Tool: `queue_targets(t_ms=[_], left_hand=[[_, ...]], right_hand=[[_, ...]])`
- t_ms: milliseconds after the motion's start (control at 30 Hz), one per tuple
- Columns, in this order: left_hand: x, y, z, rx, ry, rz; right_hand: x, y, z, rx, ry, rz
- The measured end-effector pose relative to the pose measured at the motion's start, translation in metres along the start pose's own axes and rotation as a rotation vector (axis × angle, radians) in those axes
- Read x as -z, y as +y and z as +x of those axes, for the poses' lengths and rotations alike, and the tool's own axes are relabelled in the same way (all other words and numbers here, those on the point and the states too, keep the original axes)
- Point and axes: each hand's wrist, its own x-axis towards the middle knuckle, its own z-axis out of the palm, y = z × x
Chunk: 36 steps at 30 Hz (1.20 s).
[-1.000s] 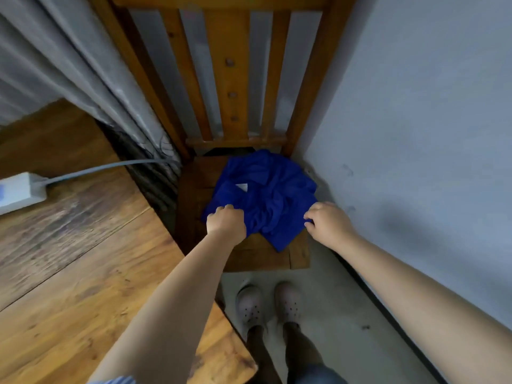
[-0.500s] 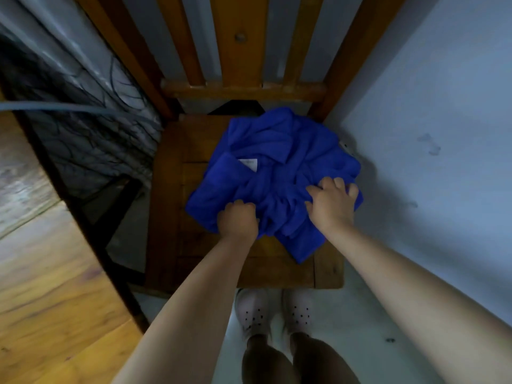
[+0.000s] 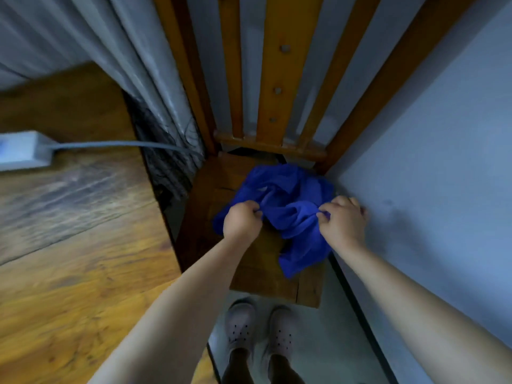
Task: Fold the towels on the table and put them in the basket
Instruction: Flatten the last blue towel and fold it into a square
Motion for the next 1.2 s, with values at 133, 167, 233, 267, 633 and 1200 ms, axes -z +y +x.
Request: queue_targets(t_ms=[133, 167, 233, 267, 633, 1200], left_hand=[[0.079, 0.039, -0.058, -0.075, 0.204, -0.208], [0.096, 0.045, -0.070, -0.094, 0.251, -0.247], [0.132, 0.055, -0.094, -0.129, 0.350, -0.301], [0.153, 0.056, -0.111, -0.156, 0.411, -0.325], [0.333, -0.018, -0.285, -0.241, 1.000, -0.573], [0.342, -0.380, -0.400, 0.288, 0.770, -0.051]], right_hand=[[0.090, -0.035, -0.005, 0.078, 0.127, 0.135], [0.109, -0.045, -0.007, 0.103, 0.142, 0.161], [0.145, -0.071, -0.013, 0.182, 0.192, 0.219], [0.163, -0.089, -0.020, 0.246, 0.227, 0.266], [0.291, -0.280, -0.114, 0.728, 0.513, 0.606], [0.090, -0.460, -0.311, 0.963, 0.068, 0.189]])
